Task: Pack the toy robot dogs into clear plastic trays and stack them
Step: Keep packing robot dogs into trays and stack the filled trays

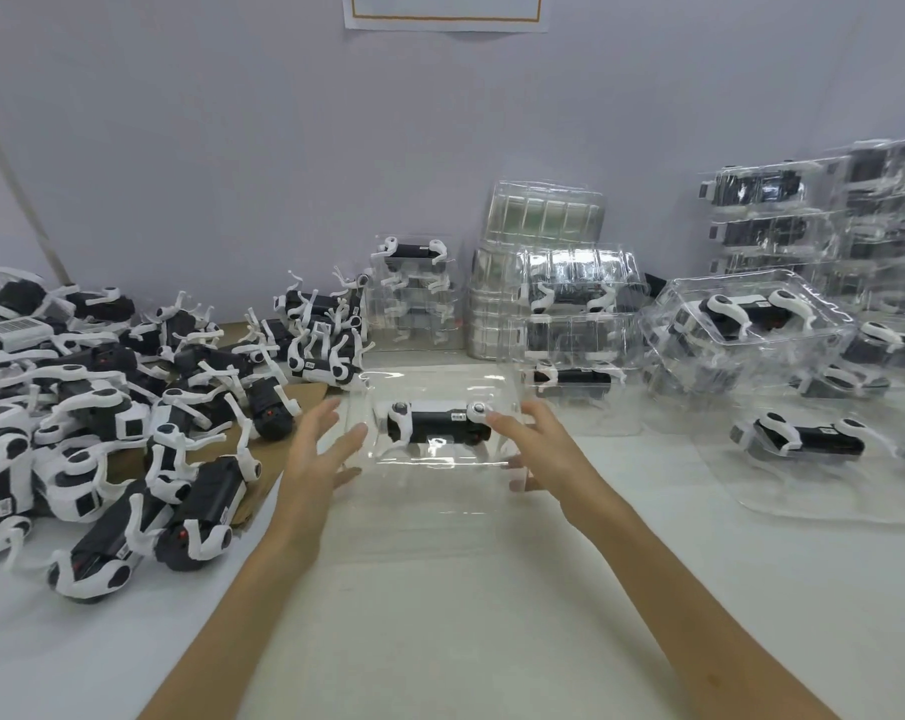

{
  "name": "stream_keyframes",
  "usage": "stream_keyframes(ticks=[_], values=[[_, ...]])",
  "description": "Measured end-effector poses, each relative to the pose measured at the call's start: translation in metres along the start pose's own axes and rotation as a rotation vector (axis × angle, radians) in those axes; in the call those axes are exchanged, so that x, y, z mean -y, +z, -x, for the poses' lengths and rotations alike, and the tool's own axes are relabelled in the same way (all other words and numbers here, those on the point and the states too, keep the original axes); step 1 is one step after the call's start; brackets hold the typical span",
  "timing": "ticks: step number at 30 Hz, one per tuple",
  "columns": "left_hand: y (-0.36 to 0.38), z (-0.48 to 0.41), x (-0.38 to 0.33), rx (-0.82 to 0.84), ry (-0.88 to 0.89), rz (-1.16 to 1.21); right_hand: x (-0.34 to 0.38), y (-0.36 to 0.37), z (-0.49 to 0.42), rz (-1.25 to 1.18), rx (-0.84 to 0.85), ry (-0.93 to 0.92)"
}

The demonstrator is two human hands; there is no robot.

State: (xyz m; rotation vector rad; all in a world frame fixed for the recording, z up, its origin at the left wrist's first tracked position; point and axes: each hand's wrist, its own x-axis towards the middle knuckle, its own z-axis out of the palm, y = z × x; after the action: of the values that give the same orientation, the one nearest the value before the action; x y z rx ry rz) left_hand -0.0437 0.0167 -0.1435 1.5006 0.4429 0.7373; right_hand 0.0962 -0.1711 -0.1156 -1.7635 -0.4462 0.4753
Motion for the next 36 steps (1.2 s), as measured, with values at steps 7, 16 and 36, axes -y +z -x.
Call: stream_keyframes(ticks=[7, 16, 36], values=[[0.005, 0.001, 0.004, -0.002, -0.104, -0.05, -0.004, 0.004, 0.006, 0.386, -0.045, -0.328], [0.004, 0.002, 0.006, -0.123, -0.091, -0.162, -0.021, 0.036, 0.001, 1.045, 0.066, -0.801], [0.004, 0.002, 0.006, -0.159, -0.128, -0.186, 0.002, 0.045, -0.113, 1.287, 0.028, -0.563]])
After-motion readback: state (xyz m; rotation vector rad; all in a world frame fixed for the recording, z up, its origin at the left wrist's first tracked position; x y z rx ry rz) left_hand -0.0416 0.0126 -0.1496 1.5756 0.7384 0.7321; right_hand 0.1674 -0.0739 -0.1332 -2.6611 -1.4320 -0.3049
